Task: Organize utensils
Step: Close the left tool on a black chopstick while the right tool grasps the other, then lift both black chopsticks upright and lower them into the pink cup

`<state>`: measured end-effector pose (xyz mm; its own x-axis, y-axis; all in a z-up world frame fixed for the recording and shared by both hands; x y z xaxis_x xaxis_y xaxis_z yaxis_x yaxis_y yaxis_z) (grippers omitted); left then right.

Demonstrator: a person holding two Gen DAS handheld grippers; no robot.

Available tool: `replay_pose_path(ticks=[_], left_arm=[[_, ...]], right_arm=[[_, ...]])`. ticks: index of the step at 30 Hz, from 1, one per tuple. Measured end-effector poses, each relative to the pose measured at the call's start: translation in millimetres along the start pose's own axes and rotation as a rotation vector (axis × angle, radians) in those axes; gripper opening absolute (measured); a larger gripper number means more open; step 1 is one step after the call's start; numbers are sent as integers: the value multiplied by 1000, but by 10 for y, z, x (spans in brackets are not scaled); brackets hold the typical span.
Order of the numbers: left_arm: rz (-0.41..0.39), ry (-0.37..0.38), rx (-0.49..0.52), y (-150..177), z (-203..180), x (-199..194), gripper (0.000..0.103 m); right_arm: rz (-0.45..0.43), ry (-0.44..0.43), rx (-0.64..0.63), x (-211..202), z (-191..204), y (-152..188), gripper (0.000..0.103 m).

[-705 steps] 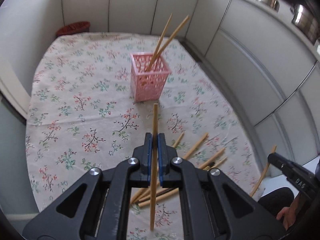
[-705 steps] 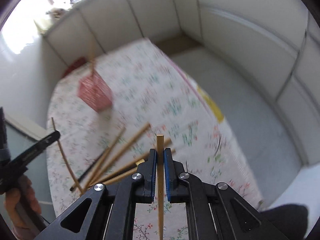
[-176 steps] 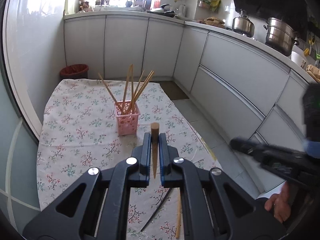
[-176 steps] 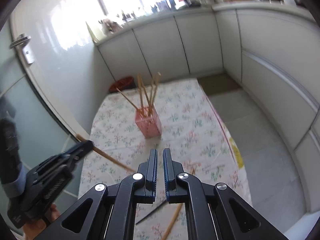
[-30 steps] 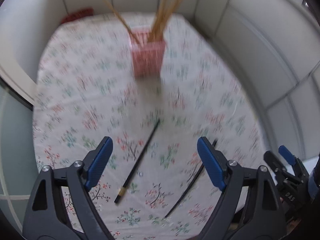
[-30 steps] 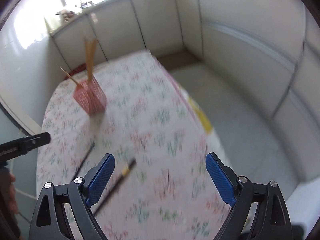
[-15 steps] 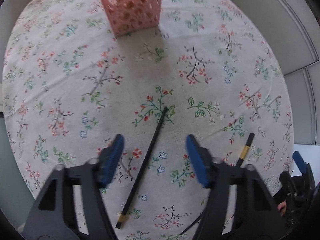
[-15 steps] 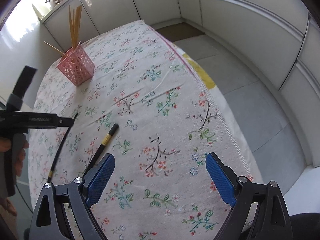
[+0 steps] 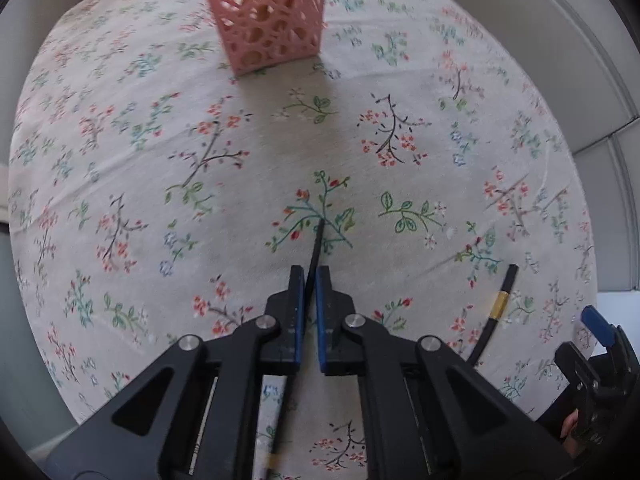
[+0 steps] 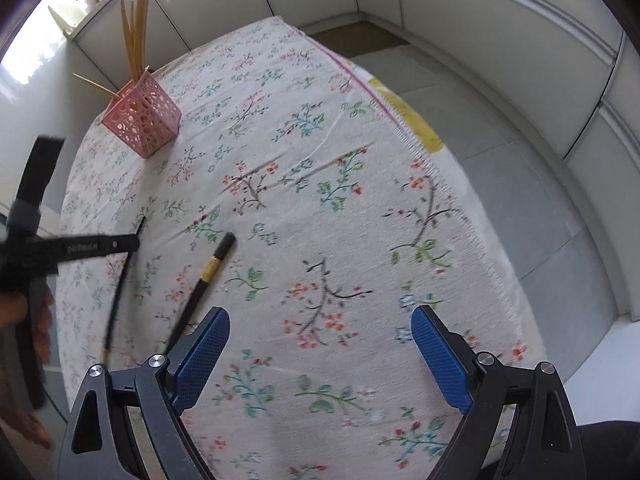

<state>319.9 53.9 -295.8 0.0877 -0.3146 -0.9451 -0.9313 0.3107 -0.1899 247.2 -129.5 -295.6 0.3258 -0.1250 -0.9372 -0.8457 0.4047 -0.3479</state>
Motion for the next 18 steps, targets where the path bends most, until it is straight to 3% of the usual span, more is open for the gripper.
replay_pose_path(ticks=[5,8,9,13,16,17,18], left_arm=[[-115,55,-25,210,-18,-389,5],[-165,42,-18,305,20,-629,5],[-186,34,-18,358,42,-732,5],[-226,32,-24,416,168,-970,5],[-220,40,-33,344,225,-919,5],[-217,48,-45,345,251,-901,6],[-210,57,-55,300,249,-853,12]], right_arm=[[87,-3,18,98,288,-110,93],[176,31,17,272,550,-139,87],[173,78,25,288,600,-166,86],[190,125,28,324,912,-196,79],[166,173,11,314,1019,-190,65],[147,193,-10,301,1060,-193,52],[136,196,-25,293,1092,-195,31]])
Point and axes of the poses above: each gripper's, at about its wrist camera, not at the fingertips, and x roughly the way its jaws point, z to its left, y to its underside, the point moved 7 cm from there along x, roughly the way its jaws point, and after that the axes turned 14 degrees about y, right-handed, at the moved point
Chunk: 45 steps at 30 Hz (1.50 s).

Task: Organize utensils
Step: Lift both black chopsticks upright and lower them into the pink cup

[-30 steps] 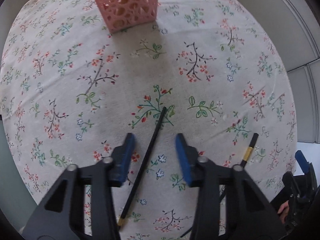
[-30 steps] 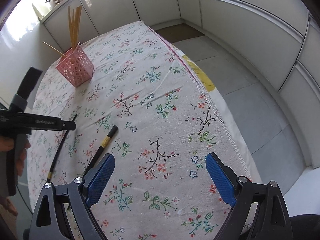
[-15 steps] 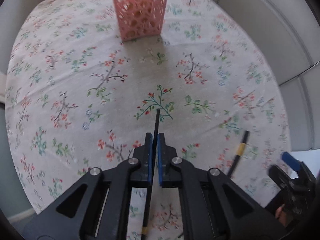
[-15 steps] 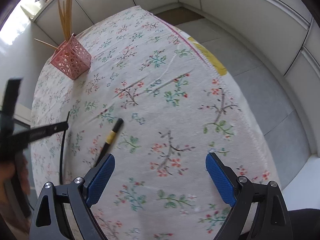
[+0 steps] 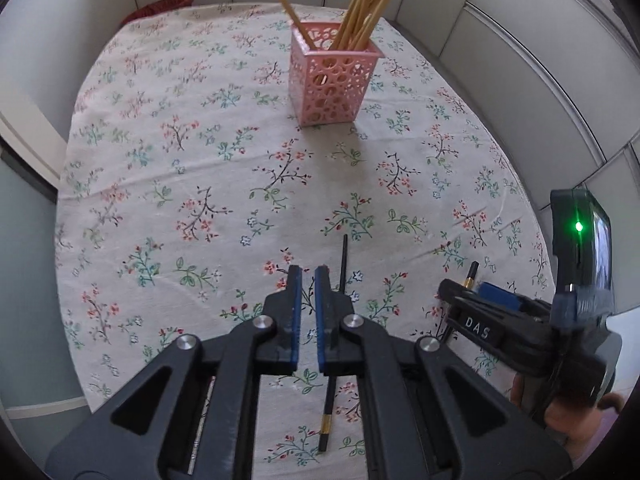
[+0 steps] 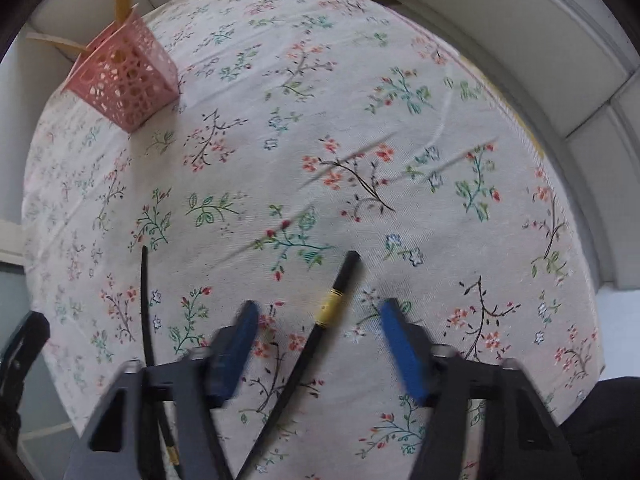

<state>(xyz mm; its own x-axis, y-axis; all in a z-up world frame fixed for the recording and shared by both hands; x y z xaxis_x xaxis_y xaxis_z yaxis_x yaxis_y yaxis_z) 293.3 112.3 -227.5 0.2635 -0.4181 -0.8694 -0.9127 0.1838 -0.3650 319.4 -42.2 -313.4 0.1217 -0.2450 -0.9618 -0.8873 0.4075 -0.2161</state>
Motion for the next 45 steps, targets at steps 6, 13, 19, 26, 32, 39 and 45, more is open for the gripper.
replay_pose_path(ticks=[6,13,19,26,32,39,45], left_arm=[[88,54,-36,83,-62,246,41],[181,-11,-63,29,-75,676,41],[210,-118,-10,-31,-185,943,38],[180,-106,16,-29,-315,946,5],[-60,-9,36,13,-422,316,5],[-294,80,55,101,-637,-497,5],[-406,80,82,18,-734,-893,5]], right_arm=[[-8,-59,-95,-52,72,43,7],[6,-146,-113,-58,-297,-68,7],[-40,-169,-119,-181,-473,-106,7],[-41,-226,-111,-218,-676,-55,7],[-145,-256,-122,-441,-741,-128,7],[-326,-321,-163,-1006,-787,-97,7],[-398,-356,-175,-1360,-845,-86,7]])
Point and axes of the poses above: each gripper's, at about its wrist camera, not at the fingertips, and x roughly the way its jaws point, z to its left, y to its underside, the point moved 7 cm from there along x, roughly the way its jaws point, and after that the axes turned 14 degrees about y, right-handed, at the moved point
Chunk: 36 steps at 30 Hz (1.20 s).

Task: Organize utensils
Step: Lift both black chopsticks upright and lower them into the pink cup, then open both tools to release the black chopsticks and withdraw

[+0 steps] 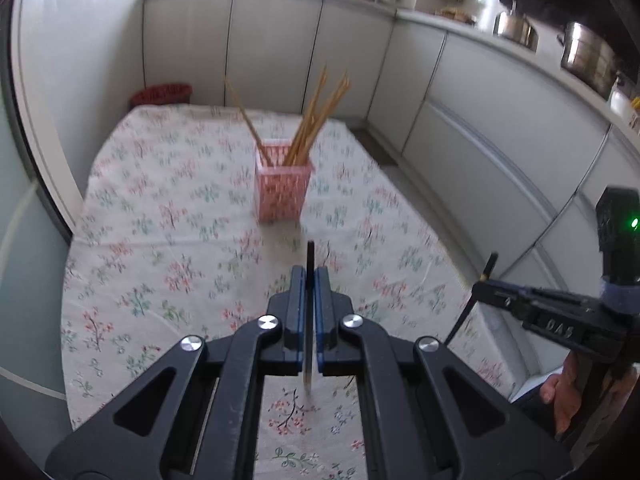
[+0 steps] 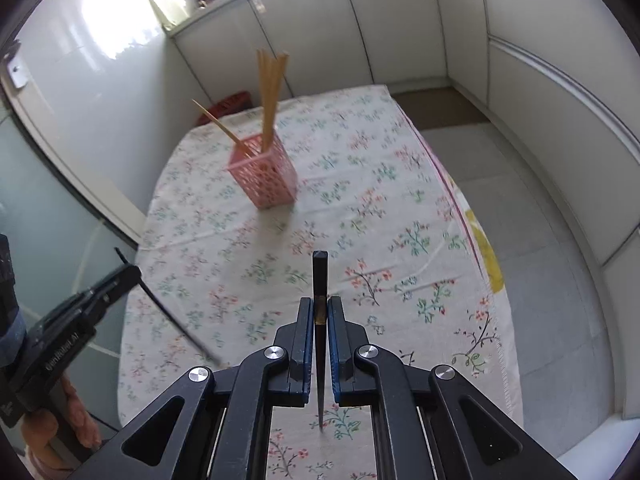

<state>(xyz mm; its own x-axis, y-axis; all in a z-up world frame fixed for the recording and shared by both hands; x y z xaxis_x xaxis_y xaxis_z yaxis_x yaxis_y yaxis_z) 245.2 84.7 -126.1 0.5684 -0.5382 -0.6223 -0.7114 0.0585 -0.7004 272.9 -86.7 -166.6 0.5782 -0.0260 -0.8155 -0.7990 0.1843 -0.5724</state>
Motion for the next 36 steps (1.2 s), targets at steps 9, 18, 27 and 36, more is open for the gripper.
replay_pose_path(ticks=[9,18,27,36], left_arm=[[-105,-8,54,-629,-71,-246,5],[-130,-17,93,-1057,-120,-336,5],[-190,-20,115,-1606,-118,-322,5],[-204,-24,108,-1985,65,103,5]], right_arm=[[-96,-4,-7,-353,67,-525,7],[-188,-40,-23,-732,241,-1189,7],[-313,-38,-42,-948,544,-1919,7],[-316,-70,-41,-499,829,-2390,7]])
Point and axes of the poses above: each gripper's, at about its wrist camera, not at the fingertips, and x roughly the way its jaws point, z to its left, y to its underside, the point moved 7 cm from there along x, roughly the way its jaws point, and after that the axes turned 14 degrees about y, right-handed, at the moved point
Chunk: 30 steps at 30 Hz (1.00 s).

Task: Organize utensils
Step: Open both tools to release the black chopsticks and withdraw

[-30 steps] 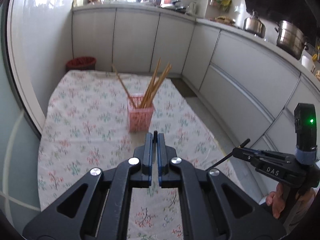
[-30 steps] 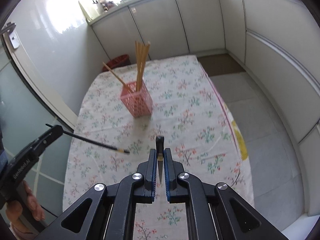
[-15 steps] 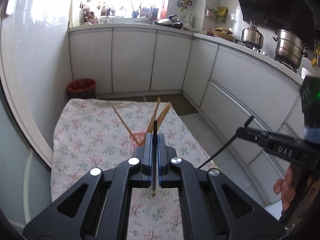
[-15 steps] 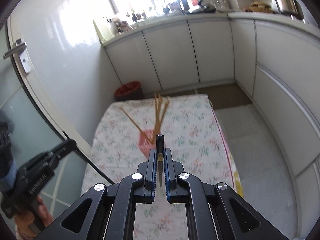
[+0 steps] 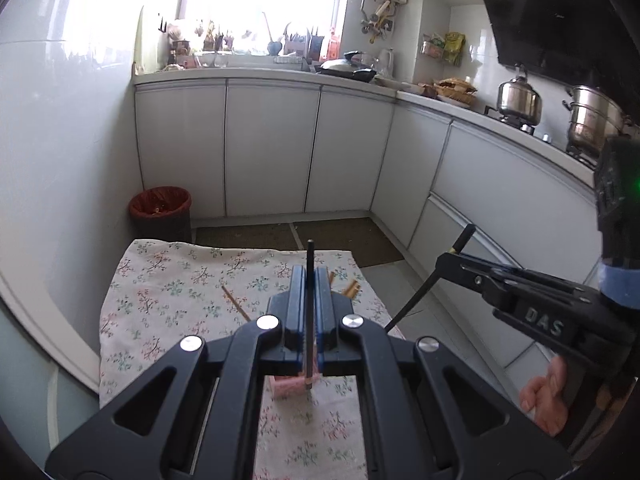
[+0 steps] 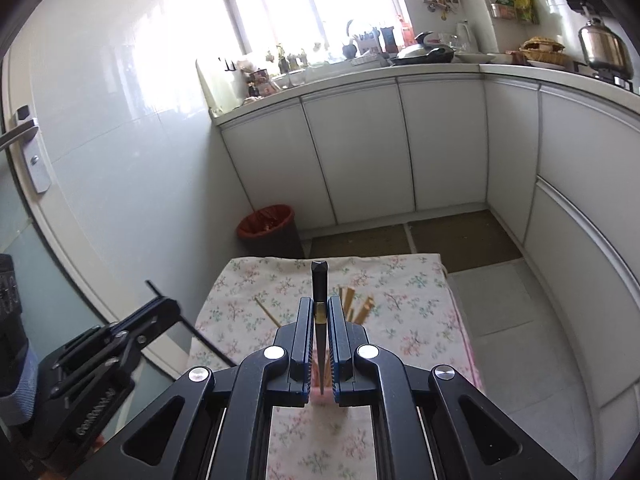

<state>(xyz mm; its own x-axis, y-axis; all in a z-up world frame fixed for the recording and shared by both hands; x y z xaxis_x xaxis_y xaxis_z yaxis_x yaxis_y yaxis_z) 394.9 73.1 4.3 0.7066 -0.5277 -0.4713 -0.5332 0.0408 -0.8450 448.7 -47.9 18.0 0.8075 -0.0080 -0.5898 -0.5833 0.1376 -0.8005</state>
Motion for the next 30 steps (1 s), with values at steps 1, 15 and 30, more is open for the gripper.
replay_pose_path(ticks=[1,15,30], left_arm=[[5,-3,-5,7,42,81,5],[-52,-26,-77,134,345,103,17],[-65,-242,-152,545,682,-209,60]], right_arm=[[1,-1,-5,69,23,-5,7],[41,-25,-23,802,202,73,7],[21,109,-39,1044,268,598,48]])
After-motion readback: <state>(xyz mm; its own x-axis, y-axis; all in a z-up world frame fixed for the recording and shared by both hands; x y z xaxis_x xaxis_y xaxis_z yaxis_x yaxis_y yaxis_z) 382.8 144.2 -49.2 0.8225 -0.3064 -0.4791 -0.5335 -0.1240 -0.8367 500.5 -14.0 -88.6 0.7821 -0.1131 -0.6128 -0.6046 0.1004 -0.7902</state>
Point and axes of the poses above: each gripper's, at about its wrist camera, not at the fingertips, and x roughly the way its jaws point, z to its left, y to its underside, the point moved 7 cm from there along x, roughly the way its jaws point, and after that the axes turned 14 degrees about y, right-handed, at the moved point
